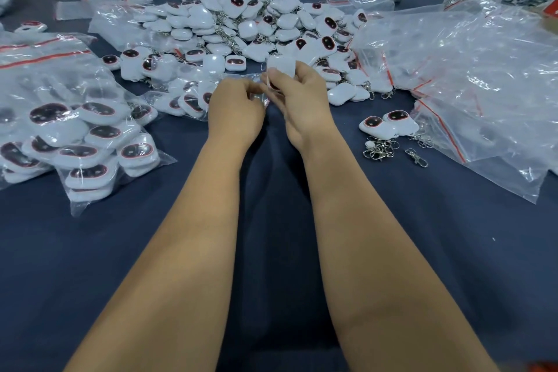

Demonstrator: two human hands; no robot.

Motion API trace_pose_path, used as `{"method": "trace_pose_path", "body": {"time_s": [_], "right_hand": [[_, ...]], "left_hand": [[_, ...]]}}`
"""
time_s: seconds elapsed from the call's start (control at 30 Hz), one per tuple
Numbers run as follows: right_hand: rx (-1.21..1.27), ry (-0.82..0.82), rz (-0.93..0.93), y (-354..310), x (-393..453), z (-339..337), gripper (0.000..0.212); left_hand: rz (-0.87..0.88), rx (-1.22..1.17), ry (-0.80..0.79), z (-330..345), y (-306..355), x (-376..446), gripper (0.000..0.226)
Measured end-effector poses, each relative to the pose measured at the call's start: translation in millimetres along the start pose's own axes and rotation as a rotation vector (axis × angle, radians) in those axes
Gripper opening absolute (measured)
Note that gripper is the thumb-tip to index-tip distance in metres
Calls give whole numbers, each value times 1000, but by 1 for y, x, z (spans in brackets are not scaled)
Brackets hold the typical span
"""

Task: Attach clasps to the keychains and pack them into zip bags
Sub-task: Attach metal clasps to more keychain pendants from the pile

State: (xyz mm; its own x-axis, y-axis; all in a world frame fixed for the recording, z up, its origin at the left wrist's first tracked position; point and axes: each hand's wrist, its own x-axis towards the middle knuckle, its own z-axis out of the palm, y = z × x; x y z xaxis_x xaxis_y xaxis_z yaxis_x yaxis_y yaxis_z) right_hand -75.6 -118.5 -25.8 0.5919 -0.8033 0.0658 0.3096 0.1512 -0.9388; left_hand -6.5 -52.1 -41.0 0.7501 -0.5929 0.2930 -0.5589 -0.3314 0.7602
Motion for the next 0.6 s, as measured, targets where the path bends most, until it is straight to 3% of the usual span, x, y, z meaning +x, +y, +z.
{"method": "trace_pose_path", "body": {"time_s": [0.27,0.33,0.43,0.6], "right_hand": [[-242,306,-33,4,4,-9,17],[-343,259,-68,5,4,-9,17],[-434,118,-102,7,4,-6,35],[-450,50,-71,8,3,-5,32]], "left_hand": [[-27,-53,38,0,1,-1,39],[-59,-126,55,-1,1,0,38],[-88,-227,87,-2,2,0,32],[-94,-275,64,-2,4,-1,31]]}}
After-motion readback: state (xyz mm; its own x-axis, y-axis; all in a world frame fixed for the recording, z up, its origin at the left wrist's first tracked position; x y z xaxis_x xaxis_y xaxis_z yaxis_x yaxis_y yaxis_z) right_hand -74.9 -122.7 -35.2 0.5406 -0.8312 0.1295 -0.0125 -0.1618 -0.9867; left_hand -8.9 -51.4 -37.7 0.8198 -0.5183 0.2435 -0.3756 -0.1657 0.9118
